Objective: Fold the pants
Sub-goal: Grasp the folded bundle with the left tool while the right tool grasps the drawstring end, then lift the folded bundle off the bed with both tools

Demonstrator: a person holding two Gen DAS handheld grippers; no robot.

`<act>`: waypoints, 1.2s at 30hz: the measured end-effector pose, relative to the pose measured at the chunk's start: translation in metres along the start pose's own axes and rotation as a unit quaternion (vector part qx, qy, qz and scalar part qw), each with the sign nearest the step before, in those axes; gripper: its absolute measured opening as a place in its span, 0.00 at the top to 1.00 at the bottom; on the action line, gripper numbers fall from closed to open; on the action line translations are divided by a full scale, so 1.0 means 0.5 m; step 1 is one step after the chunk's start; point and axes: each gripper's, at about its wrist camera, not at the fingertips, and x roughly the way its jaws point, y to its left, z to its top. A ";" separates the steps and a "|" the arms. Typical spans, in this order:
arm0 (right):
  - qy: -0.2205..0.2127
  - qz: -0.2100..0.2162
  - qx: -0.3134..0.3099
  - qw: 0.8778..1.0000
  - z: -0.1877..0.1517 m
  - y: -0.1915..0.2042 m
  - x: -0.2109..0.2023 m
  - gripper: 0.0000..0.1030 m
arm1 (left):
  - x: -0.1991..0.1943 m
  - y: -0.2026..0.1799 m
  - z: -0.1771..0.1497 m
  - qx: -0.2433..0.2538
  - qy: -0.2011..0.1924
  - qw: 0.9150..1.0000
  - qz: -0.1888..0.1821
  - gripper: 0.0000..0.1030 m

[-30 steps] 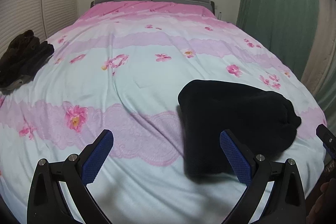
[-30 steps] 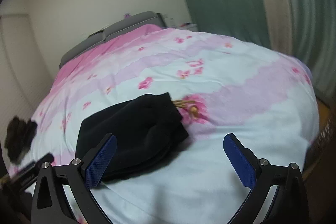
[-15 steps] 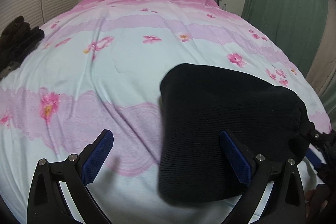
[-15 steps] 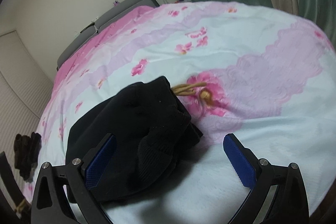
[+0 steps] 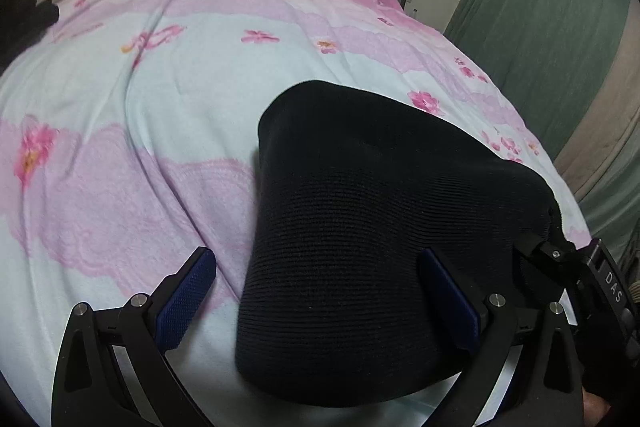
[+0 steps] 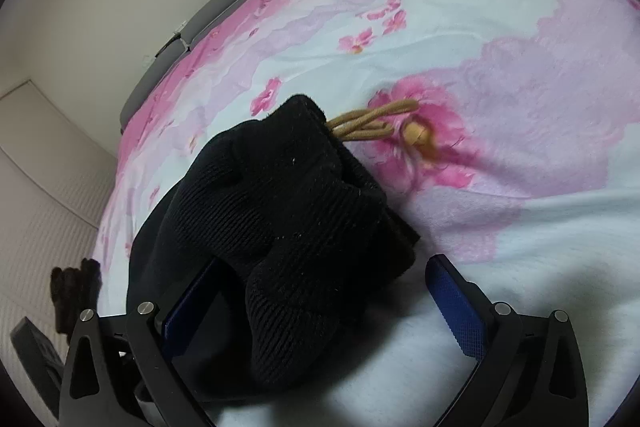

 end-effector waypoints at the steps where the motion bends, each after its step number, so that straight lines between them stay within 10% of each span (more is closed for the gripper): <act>1: 0.003 0.006 0.005 1.000 0.001 -0.002 0.004 0.00 | 0.002 -0.001 -0.001 -0.002 0.000 1.000 -0.002 0.00; 10: 0.028 0.079 0.019 0.996 0.005 0.017 0.053 0.16 | 0.012 -0.018 0.003 -0.009 -0.002 1.000 -0.025 0.16; 17: 0.020 0.097 -0.003 0.995 0.011 0.042 0.041 0.50 | -0.002 -0.021 0.016 -0.007 -0.015 0.999 -0.039 0.36; 28: 0.053 0.054 0.016 0.997 0.007 0.035 0.100 0.31 | 0.009 -0.018 0.015 -0.006 -0.012 1.000 -0.024 0.39; 36: 0.044 0.107 0.005 0.993 0.017 0.064 0.056 0.67 | -0.025 -0.013 0.041 -0.012 -0.008 0.999 -0.044 0.49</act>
